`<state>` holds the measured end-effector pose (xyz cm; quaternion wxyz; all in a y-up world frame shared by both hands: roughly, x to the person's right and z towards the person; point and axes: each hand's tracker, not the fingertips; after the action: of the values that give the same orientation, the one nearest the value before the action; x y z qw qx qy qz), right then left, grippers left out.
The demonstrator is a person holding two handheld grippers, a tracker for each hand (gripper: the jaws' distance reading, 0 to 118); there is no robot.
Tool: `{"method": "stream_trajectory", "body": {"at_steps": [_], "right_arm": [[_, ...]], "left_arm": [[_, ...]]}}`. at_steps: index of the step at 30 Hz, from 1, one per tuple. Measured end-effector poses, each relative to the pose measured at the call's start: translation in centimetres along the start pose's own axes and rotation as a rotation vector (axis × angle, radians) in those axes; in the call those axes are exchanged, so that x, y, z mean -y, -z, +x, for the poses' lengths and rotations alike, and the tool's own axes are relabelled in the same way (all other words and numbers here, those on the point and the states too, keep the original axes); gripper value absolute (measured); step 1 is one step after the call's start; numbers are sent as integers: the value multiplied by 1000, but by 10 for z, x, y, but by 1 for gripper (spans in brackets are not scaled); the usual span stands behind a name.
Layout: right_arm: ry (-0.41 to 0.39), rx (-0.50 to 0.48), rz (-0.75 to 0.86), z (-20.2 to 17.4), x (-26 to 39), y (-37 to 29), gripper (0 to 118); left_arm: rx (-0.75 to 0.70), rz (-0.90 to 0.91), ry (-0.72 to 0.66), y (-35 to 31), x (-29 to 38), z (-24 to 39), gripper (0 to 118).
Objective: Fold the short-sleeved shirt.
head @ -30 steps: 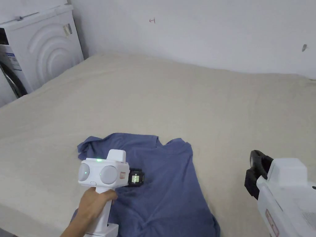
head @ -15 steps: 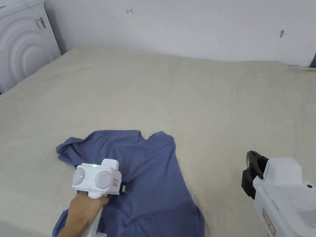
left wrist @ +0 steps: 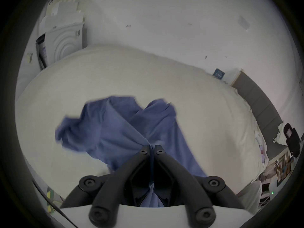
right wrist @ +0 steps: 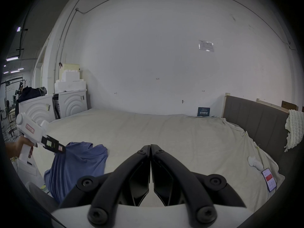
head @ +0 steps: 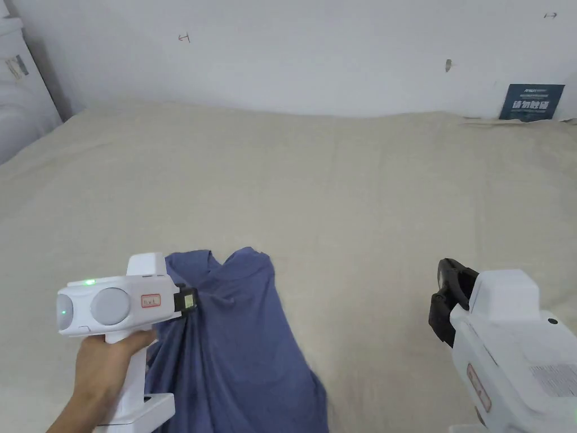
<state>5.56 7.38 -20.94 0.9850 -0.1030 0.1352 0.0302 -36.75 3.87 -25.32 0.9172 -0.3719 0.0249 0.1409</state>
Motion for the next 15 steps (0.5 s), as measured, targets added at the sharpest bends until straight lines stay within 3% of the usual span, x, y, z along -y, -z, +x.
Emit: {"method": "stream_trajectory", "body": {"at_steps": [15], "right_arm": [[26,201,68,90,-12,-59,1]], "left_arm": [[354,196,379,-37,-87,253,0]]}}
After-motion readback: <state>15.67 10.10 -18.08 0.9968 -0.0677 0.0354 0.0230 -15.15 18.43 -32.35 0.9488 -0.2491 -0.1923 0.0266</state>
